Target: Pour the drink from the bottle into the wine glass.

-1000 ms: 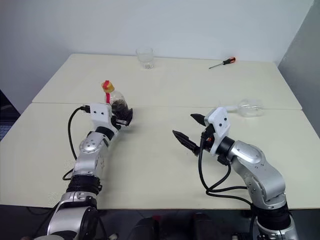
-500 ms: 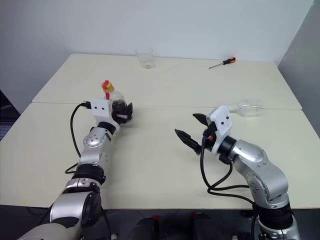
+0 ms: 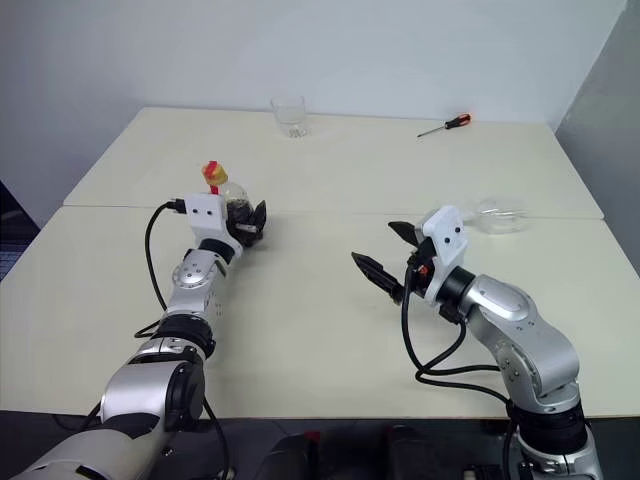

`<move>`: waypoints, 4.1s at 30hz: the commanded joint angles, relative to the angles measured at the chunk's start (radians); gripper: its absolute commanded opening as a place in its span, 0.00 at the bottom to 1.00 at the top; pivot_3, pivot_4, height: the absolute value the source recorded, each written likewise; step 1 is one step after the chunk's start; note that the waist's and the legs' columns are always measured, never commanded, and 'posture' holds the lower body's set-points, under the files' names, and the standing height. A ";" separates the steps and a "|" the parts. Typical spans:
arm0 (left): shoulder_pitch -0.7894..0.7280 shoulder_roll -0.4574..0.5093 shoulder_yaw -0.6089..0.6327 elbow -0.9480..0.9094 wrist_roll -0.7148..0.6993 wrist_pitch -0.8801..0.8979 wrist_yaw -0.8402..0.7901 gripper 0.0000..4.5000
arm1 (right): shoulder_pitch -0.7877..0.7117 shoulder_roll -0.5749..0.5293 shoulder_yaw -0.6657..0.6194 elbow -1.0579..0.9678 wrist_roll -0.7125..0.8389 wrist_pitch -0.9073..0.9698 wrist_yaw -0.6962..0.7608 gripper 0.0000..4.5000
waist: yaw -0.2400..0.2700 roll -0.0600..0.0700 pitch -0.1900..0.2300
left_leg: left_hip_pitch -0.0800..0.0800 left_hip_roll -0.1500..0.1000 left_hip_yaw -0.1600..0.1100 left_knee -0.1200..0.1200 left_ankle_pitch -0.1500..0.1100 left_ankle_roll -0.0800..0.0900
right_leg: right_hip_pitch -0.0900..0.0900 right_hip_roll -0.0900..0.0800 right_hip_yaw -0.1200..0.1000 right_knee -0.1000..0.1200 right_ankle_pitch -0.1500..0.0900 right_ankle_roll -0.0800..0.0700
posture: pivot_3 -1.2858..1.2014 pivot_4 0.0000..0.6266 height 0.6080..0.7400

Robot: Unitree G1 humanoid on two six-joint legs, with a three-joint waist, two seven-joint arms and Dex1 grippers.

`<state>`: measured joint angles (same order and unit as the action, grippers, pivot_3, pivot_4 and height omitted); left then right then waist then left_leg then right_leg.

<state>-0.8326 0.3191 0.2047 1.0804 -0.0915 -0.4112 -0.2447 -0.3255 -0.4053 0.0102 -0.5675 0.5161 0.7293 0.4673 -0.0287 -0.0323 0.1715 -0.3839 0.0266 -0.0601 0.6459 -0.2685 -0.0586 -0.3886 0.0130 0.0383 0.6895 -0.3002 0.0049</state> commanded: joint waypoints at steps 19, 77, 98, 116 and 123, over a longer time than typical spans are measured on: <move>-0.059 0.006 0.032 0.022 -0.024 -0.065 -0.037 0.57 | -0.018 -0.002 -0.026 -0.019 0.025 -0.015 -0.033 1.00 | -0.001 0.000 0.000 | 0.000 0.000 0.001 0.000 0.000 0.000 | 0.000 0.000 0.000 0.001 0.000 0.000 | 0.52 0.24 1.00; -0.088 0.017 0.033 0.017 -0.024 -0.057 -0.054 0.32 | -0.015 0.006 -0.015 0.018 0.005 -0.052 -0.035 1.00 | 0.000 0.000 0.000 | 0.000 0.000 0.001 0.001 0.000 0.000 | -0.001 0.000 0.000 0.002 0.000 0.000 | 0.52 0.24 1.00; 0.170 0.086 -0.246 -0.911 -0.237 0.656 -0.745 0.32 | -0.406 0.034 0.080 0.302 -0.049 -0.065 0.062 1.00 | -0.012 0.001 0.001 | 0.001 0.002 0.002 0.002 0.000 0.000 | -0.003 0.001 0.004 0.007 0.000 -0.001 | 0.52 0.24 1.00; 0.166 0.055 -0.274 -0.974 -0.280 0.750 -0.778 0.32 | -0.491 0.112 -0.028 0.266 0.233 0.220 0.100 1.00 | -0.004 0.002 0.002 | 0.000 0.002 0.000 0.003 0.000 0.000 | -0.003 0.000 0.003 0.007 0.000 -0.001 | 0.52 0.24 1.00; 0.168 0.044 -0.282 -0.969 -0.274 0.741 -0.783 0.32 | -0.500 0.132 -0.001 0.287 0.219 0.198 0.088 1.00 | -0.005 0.003 0.002 | 0.000 0.002 0.000 0.002 0.000 0.000 | -0.003 0.000 0.003 0.007 0.000 -0.001 | 0.52 0.24 1.00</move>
<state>-0.6401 0.3664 -0.0828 0.1319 -0.3528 0.3586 -1.0173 -0.7958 -0.2775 0.0143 -0.2650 0.7283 0.9478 0.5578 -0.0334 -0.0297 0.1735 -0.3841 0.0286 -0.0598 0.6482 -0.2683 -0.0582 -0.3912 0.0134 0.0415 0.6967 -0.3007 0.0037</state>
